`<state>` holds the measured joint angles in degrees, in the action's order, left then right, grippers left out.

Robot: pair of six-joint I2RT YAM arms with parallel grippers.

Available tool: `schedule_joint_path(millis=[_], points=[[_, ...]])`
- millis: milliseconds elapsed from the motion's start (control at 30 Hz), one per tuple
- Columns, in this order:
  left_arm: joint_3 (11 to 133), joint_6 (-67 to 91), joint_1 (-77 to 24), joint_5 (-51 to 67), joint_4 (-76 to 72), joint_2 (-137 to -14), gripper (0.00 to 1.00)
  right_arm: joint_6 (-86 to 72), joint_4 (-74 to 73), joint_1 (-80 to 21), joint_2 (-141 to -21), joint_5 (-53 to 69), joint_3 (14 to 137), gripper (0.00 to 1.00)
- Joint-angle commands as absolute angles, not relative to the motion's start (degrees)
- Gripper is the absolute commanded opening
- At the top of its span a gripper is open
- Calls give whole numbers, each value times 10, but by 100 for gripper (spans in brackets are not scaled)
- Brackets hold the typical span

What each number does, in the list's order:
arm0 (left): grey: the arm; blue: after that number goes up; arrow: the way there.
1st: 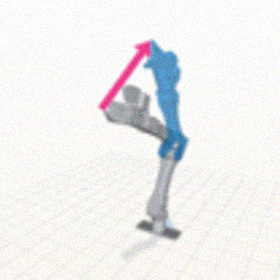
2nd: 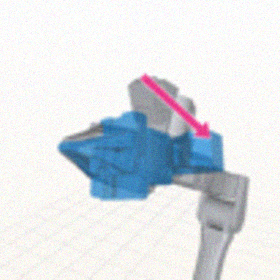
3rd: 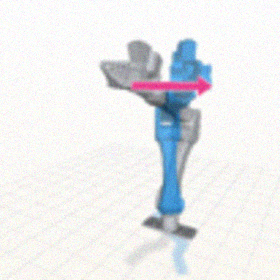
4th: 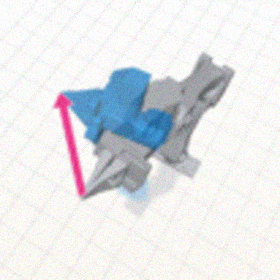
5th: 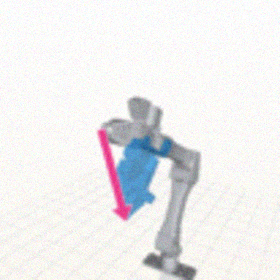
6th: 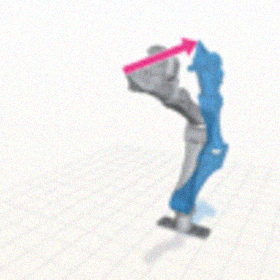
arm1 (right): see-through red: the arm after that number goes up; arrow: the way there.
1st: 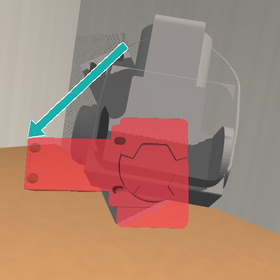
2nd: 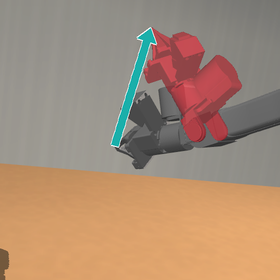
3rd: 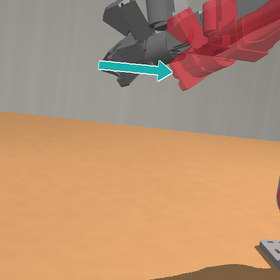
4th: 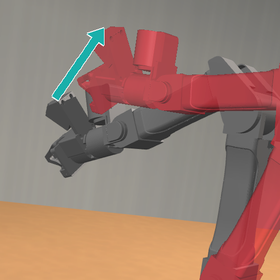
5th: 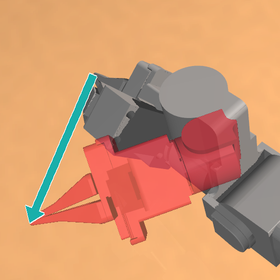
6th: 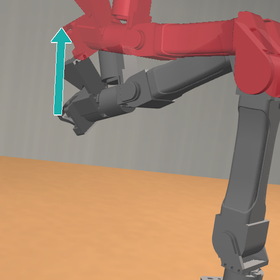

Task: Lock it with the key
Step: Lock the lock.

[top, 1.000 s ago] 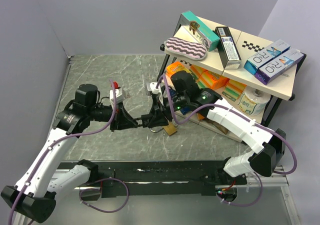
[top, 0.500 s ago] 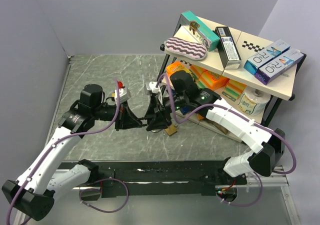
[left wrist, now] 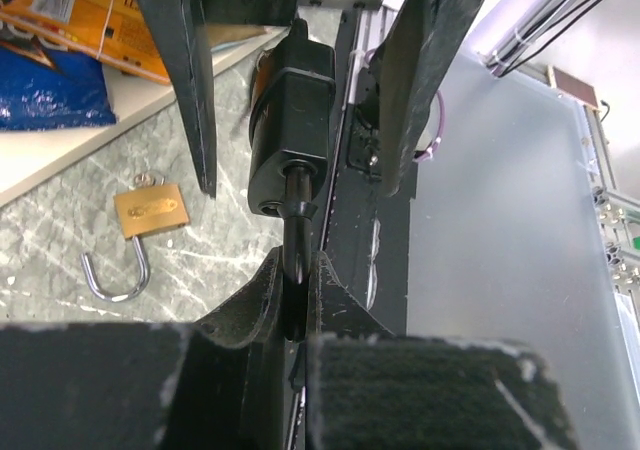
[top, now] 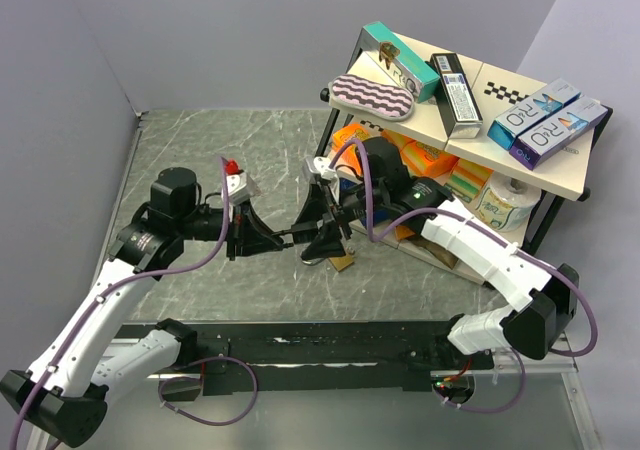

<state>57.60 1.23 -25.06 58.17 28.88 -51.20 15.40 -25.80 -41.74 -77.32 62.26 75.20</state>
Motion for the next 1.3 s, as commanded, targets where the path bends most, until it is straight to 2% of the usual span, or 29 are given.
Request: schedule_joint_path(millis=[0,133,233,367,500,600,733,867,900,967,1033,1267], points=[[618,40,-250,622,211,-498,1,147,-221,-418,-745,643,735,83],[621,62,-250,617,192,-503,1,138,-190,-419,-740,645,713,81],[620,81,-250,616,178,-506,1,121,-162,-419,-737,645,707,76],[613,94,-250,618,165,-510,1,109,-148,-423,-734,647,708,60],[611,93,-250,619,164,-514,1,108,-144,-426,-729,650,707,55],[609,80,-250,613,167,-515,1,99,-141,-427,-725,664,708,45],[613,46,-250,579,181,-512,1,70,-125,-432,-725,691,708,40],[602,31,-250,554,167,-501,1,-22,-74,-436,-730,717,701,33],[599,33,-250,555,162,-496,1,-39,-61,-436,-730,719,694,35],[599,33,-250,580,164,-494,1,-60,-47,-438,-730,713,692,54],[604,38,-250,589,181,-498,1,-33,-68,-435,-729,690,698,66],[612,63,-245,580,188,-484,1,53,-151,-413,-715,653,701,73]])
